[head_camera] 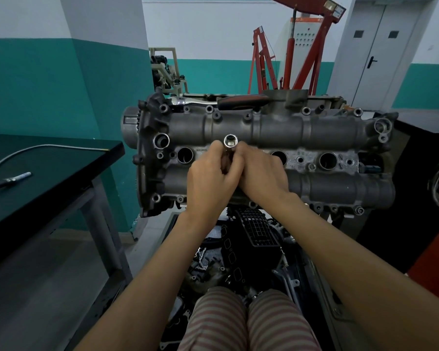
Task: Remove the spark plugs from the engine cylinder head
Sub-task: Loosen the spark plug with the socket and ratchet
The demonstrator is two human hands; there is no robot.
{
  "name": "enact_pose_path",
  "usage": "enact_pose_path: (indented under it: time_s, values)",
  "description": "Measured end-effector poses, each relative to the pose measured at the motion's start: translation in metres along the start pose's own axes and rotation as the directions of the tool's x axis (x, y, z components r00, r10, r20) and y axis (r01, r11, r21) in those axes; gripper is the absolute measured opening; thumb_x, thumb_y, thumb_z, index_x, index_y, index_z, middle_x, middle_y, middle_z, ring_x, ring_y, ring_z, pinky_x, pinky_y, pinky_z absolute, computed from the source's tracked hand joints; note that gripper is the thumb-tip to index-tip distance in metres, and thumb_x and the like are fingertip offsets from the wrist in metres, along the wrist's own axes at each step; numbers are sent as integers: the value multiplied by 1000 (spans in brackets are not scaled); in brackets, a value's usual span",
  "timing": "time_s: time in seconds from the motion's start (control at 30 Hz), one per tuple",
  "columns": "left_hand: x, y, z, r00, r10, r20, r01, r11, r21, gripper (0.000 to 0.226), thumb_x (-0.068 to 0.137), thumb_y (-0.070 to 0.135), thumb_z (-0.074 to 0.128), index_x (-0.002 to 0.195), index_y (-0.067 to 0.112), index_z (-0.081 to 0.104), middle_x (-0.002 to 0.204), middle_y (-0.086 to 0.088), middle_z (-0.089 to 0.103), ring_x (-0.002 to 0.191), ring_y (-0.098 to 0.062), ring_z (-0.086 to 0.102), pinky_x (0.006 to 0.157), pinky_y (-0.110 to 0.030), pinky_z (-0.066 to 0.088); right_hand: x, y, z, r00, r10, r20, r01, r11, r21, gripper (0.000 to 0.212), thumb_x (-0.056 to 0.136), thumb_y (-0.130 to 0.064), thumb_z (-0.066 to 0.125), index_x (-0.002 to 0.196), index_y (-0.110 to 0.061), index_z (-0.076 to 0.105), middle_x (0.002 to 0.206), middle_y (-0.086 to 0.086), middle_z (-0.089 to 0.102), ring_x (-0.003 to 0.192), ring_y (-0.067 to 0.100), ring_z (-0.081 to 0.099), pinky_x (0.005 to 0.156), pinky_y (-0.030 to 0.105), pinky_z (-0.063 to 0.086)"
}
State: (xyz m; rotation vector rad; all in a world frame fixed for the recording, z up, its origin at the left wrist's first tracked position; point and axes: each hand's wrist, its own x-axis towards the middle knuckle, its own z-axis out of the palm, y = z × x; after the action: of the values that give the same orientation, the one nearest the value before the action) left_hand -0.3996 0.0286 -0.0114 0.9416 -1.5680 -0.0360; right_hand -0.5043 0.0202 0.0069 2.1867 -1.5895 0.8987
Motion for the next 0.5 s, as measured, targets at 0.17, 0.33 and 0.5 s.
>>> enact_pose_path:
  time_s: [0.17,0.33,0.5]
  values:
    - [1,2,0,1000,4,-7,-4,1000,23,32,91,24,54,63,15,43,45,8,34,44,-13,38,46,-18,29,0,0,4,1000,15,-12,-14,999,36,17,93,-33,38,89,-16,37,89,6,62,78,30,60,57,32,27]
    - [5,7,-1,1000,17,-27,-16,1000,20,53,91,27,60,52,26,24,41,11,24,39,-11,26,44,-20,23,-1,0,1,999,-23,-46,22,1000,-9,26,90,-30,40,89,-12,59,82,7,65,75,30,60,57,30,26]
    - [0,3,0,1000,9,-19,-9,1000,3,34,92,28,56,67,6,50,48,-2,46,46,-17,42,46,-24,33,0,1,3,1000,-23,-10,22,999,-48,14,93,-27,38,86,-17,44,85,4,63,74,27,59,56,30,26]
